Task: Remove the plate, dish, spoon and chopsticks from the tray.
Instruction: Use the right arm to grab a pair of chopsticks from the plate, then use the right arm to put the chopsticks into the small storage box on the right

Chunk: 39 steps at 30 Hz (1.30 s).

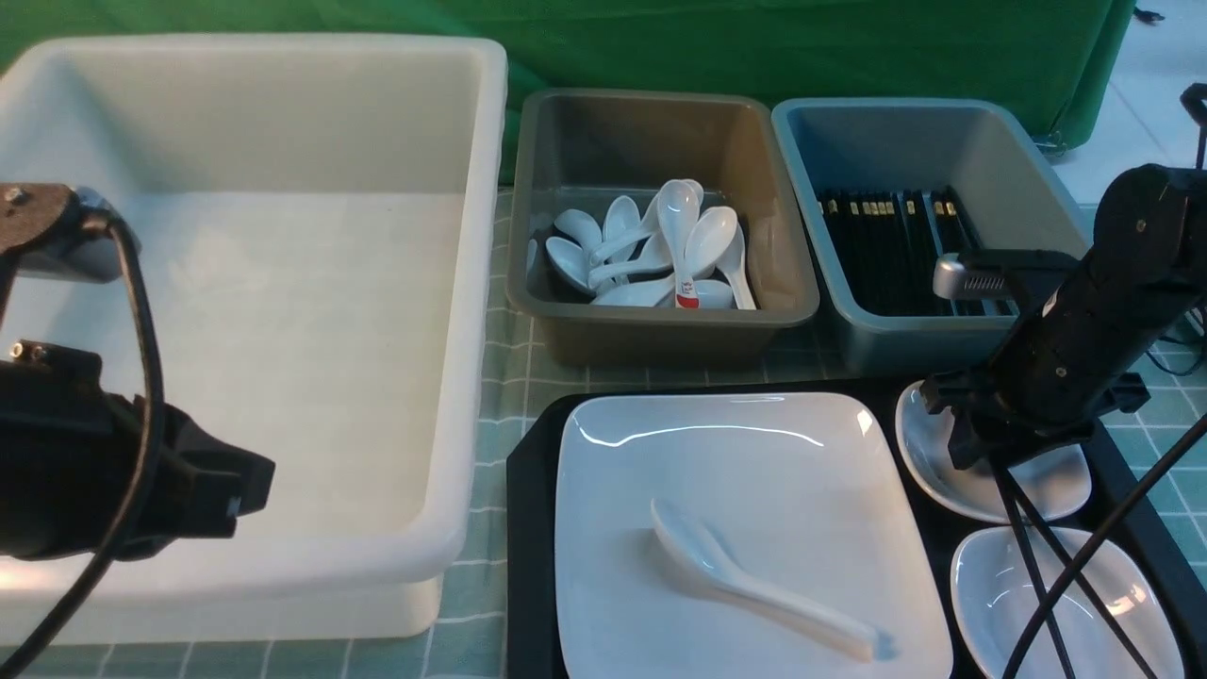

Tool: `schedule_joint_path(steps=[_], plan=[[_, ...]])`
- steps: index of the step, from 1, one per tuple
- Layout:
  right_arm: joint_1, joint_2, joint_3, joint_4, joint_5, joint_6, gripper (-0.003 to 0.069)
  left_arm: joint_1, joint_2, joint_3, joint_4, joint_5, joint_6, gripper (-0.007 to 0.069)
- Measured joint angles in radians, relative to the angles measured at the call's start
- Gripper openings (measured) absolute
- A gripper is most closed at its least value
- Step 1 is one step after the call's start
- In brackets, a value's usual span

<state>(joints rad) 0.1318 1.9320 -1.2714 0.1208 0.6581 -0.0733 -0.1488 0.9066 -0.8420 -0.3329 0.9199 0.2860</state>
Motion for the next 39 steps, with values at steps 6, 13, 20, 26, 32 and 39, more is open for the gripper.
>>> schedule_joint_path(steps=[6,13,20,26,32,39], plan=[[0.001,0.007,0.000,0.002,0.017,-0.003,0.0078,0.000,0.000,0.000,-0.003,-0.003,0.003,0.0017],[0.017,-0.084,0.000,0.003,0.091,-0.003,0.0075,0.000,0.000,0.000,-0.010,-0.003,0.003,0.0017],[0.089,-0.217,-0.001,0.033,0.187,-0.003,0.0075,0.000,0.000,0.000,-0.029,-0.001,0.003,0.0017],[0.107,-0.267,-0.182,0.060,0.252,-0.003,0.0075,0.000,0.000,0.000,-0.050,0.004,0.003,0.0017],[0.021,-0.005,-0.721,0.093,0.363,0.004,0.0075,0.000,0.000,0.000,-0.079,0.004,0.003,0.0017],[-0.038,0.433,-1.353,0.096,0.370,0.109,0.0075,0.000,0.000,0.000,-0.080,0.025,0.003,0.0017]])
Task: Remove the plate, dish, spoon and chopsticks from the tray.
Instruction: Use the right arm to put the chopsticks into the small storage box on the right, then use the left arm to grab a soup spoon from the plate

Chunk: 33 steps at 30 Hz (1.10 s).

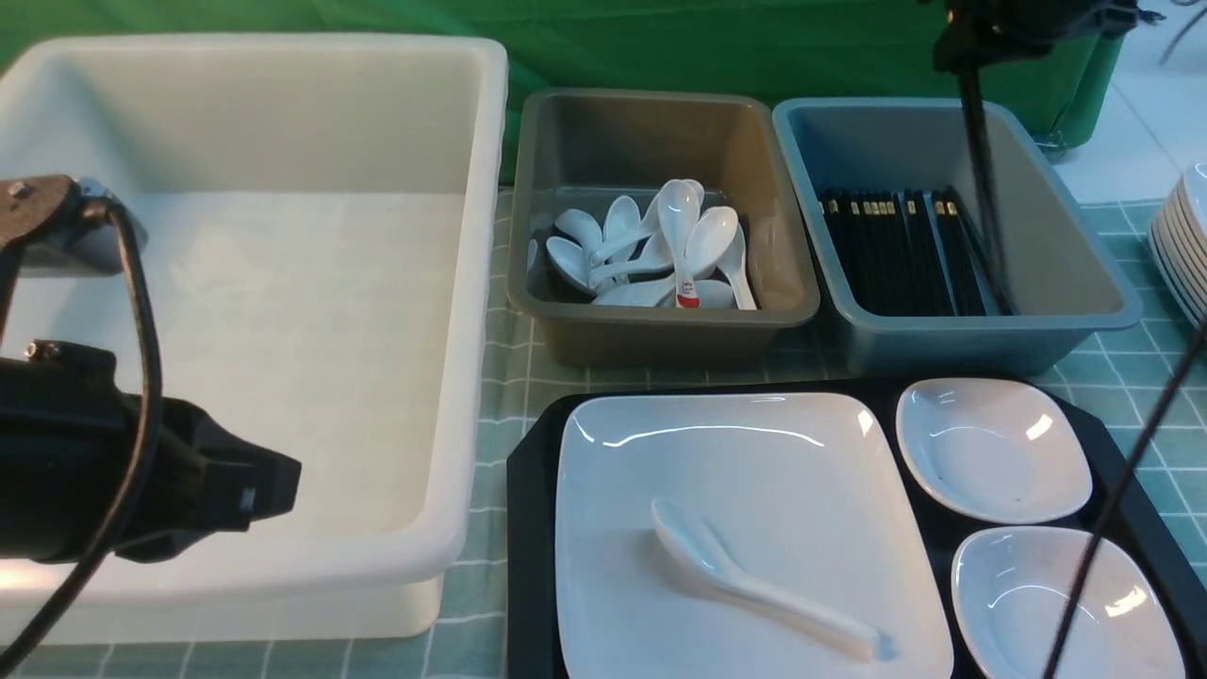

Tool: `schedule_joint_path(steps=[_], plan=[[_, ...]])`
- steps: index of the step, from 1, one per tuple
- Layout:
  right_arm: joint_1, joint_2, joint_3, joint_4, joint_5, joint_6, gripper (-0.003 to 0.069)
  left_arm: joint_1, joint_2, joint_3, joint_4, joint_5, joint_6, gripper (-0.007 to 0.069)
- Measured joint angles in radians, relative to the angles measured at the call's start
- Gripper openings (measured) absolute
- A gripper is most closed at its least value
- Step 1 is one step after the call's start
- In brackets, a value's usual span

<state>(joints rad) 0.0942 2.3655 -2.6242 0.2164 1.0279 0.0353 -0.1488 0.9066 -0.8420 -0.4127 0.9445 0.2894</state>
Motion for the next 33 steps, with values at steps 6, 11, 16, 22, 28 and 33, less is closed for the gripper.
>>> schedule_joint_path(steps=[6,11,16,22,28,33], plan=[[-0.006,0.213,-0.263,-0.035,0.007,0.056,0.0206,0.000,0.000,0.000,0.000,0.042,0.000,0.0017],[-0.006,0.226,-0.289,-0.092,0.101,0.061,0.0491,0.000,0.000,0.000,0.000,0.030,0.000,0.0017],[-0.012,0.137,-0.293,0.014,0.104,0.052,0.0267,-0.028,0.028,-0.027,-0.021,-0.005,0.009,0.0004],[0.031,-0.205,-0.180,0.108,0.105,-0.023,0.0033,-0.271,0.249,-0.225,0.101,0.027,0.001,0.0001],[0.043,-0.607,0.335,-0.131,0.105,-0.075,0.0022,-0.590,0.555,-0.442,0.345,0.044,-0.001,0.0001],[-0.034,-0.898,0.875,-0.206,0.104,-0.101,0.0022,-0.695,0.788,-0.597,0.393,0.045,0.069,0.0007]])
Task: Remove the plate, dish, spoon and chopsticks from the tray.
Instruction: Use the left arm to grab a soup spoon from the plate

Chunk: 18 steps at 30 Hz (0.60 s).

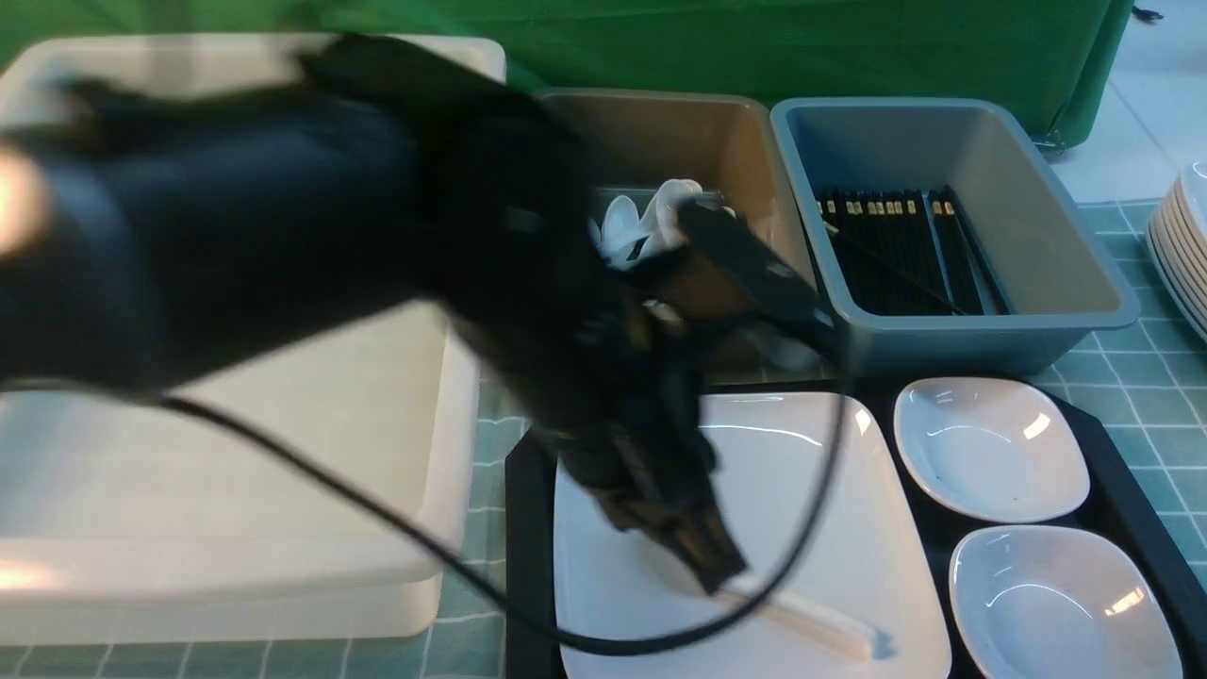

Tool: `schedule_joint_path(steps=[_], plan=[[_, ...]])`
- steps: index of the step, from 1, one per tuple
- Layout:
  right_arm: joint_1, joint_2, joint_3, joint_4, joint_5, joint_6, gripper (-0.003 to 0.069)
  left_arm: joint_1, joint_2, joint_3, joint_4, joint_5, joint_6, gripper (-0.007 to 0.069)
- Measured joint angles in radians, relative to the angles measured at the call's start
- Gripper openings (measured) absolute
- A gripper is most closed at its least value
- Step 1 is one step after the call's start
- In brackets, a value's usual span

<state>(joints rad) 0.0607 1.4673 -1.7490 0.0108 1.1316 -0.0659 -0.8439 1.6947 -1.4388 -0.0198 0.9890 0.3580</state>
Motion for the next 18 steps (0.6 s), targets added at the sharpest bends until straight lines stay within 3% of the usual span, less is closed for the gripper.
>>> schedule_joint_path(steps=[4,6,11,18], plan=[[-0.034,-0.221,0.332,-0.011,-0.003,-0.015,0.0022,-0.033,0.145,-0.119,-0.032,0.000,0.121,0.0042],[-0.042,-0.348,0.500,-0.011,-0.003,-0.028,0.0022,-0.035,0.238,-0.212,-0.127,0.014,0.203,0.0090],[-0.047,-0.489,0.644,-0.011,-0.003,-0.030,0.0022,-0.035,0.381,-0.375,-0.222,0.105,0.256,0.0234],[-0.047,-0.534,0.668,-0.005,-0.003,-0.033,0.0022,-0.035,0.515,-0.471,-0.205,0.175,0.370,0.0447]])
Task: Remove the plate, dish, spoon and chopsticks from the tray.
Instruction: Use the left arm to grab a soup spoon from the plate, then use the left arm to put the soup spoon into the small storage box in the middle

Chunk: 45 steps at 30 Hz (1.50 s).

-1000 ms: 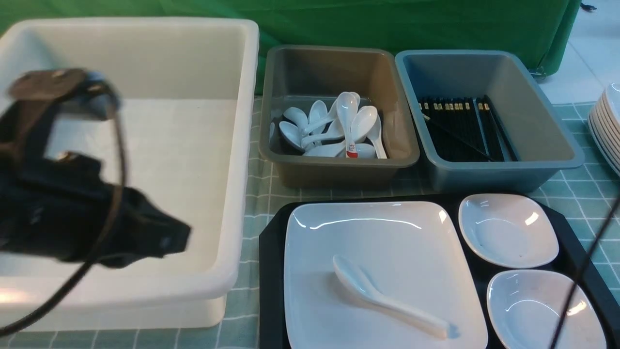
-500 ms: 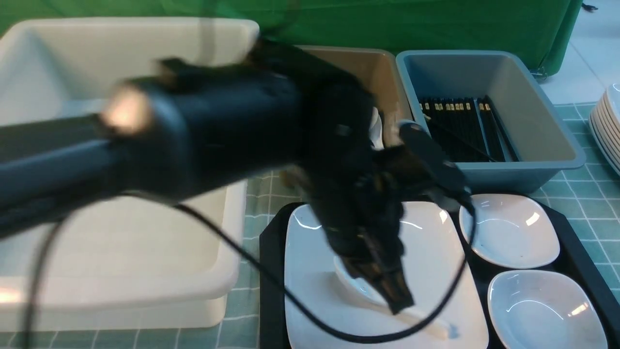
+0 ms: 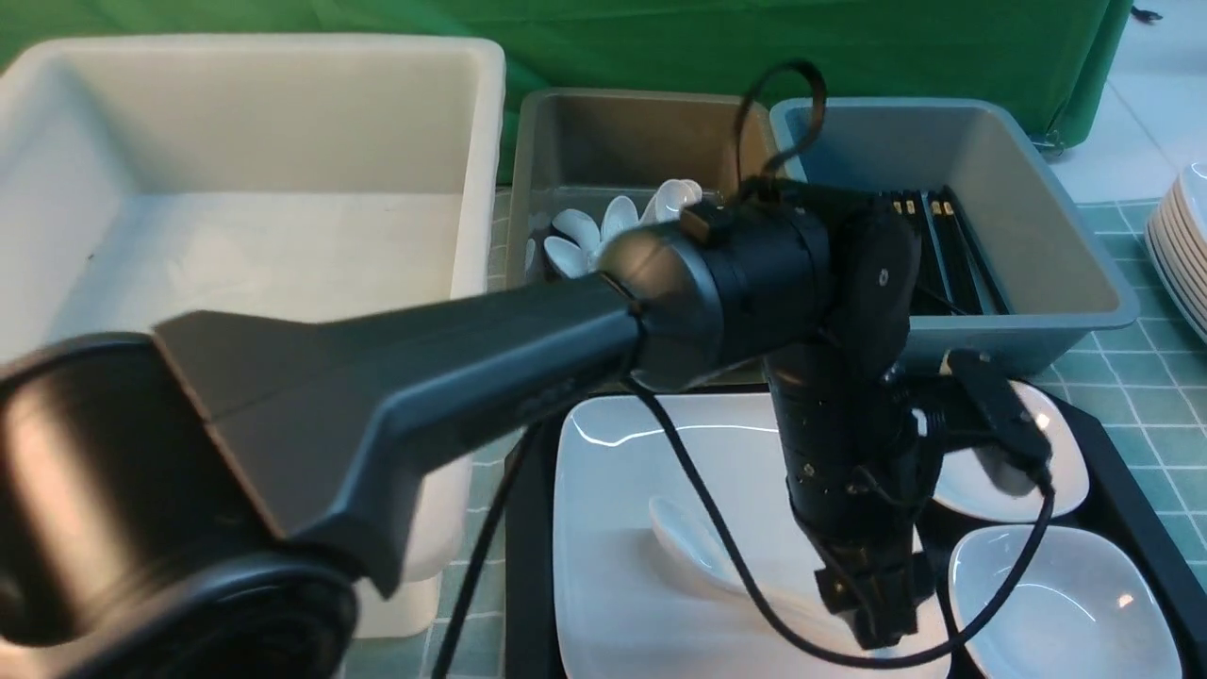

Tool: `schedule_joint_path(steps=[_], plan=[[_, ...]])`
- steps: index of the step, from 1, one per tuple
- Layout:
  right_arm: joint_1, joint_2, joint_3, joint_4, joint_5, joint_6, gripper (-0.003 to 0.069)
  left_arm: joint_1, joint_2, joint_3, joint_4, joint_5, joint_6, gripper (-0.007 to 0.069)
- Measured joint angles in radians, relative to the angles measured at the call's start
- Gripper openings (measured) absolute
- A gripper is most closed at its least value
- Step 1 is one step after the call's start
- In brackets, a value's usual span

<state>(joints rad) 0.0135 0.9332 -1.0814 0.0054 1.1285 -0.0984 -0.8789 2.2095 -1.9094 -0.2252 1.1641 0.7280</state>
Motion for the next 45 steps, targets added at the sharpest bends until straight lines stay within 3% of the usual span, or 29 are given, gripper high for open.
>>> schedule_joint_path(steps=[4,9,13,14,15,19,28,36,40,42,44,45], plan=[[0.000,0.001,0.000,0.008,0.000,-0.019,0.0020,0.000,0.059,0.000,0.085,-0.014,0.028,0.0528],[0.000,0.001,0.000,0.013,-0.003,-0.034,0.0020,0.000,0.078,-0.007,0.124,-0.043,0.028,0.0501],[0.000,0.001,0.000,0.013,-0.019,-0.045,0.0020,0.000,0.080,-0.009,0.128,-0.051,0.023,0.0328],[0.000,0.001,0.000,0.014,-0.023,-0.046,0.0020,0.000,0.081,-0.015,0.128,-0.032,-0.001,0.0174],[0.000,0.001,0.000,0.014,-0.026,-0.046,0.0020,0.000,0.084,-0.025,0.129,-0.003,-0.016,0.0097],[0.000,0.001,0.000,0.014,-0.031,-0.047,0.0020,0.000,0.077,-0.089,0.134,0.043,-0.099,0.0031],[0.000,0.001,0.000,0.018,-0.031,-0.047,0.0020,0.030,-0.074,-0.317,0.164,0.004,-0.163,0.0031],[0.000,0.001,0.000,0.088,-0.031,-0.065,0.0020,0.283,-0.059,-0.431,0.018,-0.389,-0.163,0.0031],[0.000,0.001,0.000,0.096,-0.038,-0.078,0.0020,0.366,-0.010,-0.431,-0.041,-0.456,-0.176,0.0039],[0.000,0.001,0.000,0.098,-0.048,-0.079,0.0020,0.391,0.009,-0.431,-0.056,-0.458,-0.208,0.0057],[0.000,0.001,0.000,0.101,-0.066,-0.079,0.0020,0.420,0.024,-0.431,-0.058,-0.458,-0.263,0.0150],[0.000,0.001,0.000,0.102,-0.069,-0.079,0.0020,0.423,0.024,-0.431,-0.058,-0.458,-0.265,0.0161]])
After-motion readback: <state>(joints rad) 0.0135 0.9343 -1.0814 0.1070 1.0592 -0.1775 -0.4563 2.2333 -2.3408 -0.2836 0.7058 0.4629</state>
